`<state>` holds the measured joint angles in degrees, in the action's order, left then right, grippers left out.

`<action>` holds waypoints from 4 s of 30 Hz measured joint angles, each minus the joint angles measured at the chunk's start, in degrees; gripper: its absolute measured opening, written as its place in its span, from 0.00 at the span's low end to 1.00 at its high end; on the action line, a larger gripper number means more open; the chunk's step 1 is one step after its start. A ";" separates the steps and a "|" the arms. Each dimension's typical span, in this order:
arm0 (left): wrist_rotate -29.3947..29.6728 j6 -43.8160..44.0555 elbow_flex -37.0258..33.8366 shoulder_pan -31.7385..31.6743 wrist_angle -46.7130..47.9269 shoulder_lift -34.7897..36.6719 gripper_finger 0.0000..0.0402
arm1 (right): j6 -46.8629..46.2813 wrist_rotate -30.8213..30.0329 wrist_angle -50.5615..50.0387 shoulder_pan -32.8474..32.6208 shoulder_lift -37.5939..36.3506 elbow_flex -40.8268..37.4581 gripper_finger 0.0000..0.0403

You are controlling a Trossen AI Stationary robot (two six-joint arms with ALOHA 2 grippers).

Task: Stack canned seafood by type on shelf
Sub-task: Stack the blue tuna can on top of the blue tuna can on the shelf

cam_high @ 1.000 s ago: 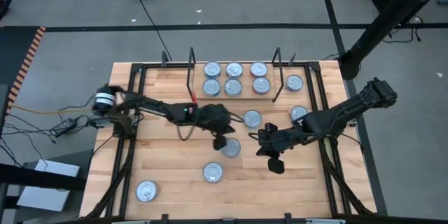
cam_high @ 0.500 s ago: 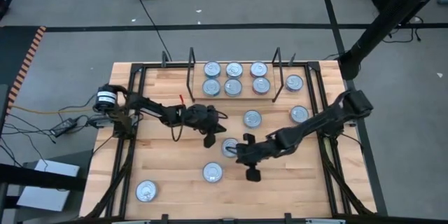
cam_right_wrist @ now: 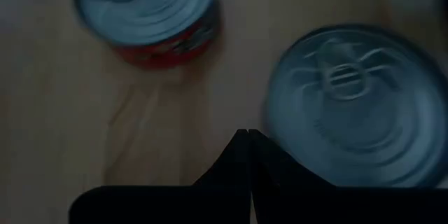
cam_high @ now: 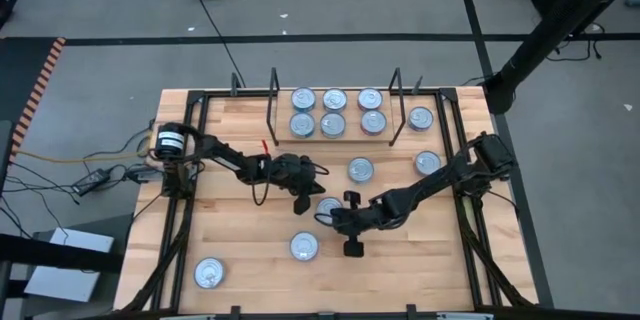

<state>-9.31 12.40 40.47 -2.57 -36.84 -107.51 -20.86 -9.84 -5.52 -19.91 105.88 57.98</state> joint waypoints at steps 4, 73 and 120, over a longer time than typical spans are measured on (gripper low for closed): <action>-0.01 -0.04 -0.09 0.04 -0.79 -0.45 0.00 | 0.03 -0.60 0.00 1.64 -0.04 0.00 0.01; 24.00 13.01 12.77 10.62 33.57 15.26 0.56 | -1.58 -4.08 -15.85 9.12 -26.33 0.02 0.18; 11.99 26.88 -6.67 10.60 -5.04 16.16 0.07 | 30.11 10.75 -32.72 16.69 -10.05 9.53 0.61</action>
<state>2.68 39.29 33.80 8.03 -41.88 -91.35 9.25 0.92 -38.24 -3.22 95.84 67.51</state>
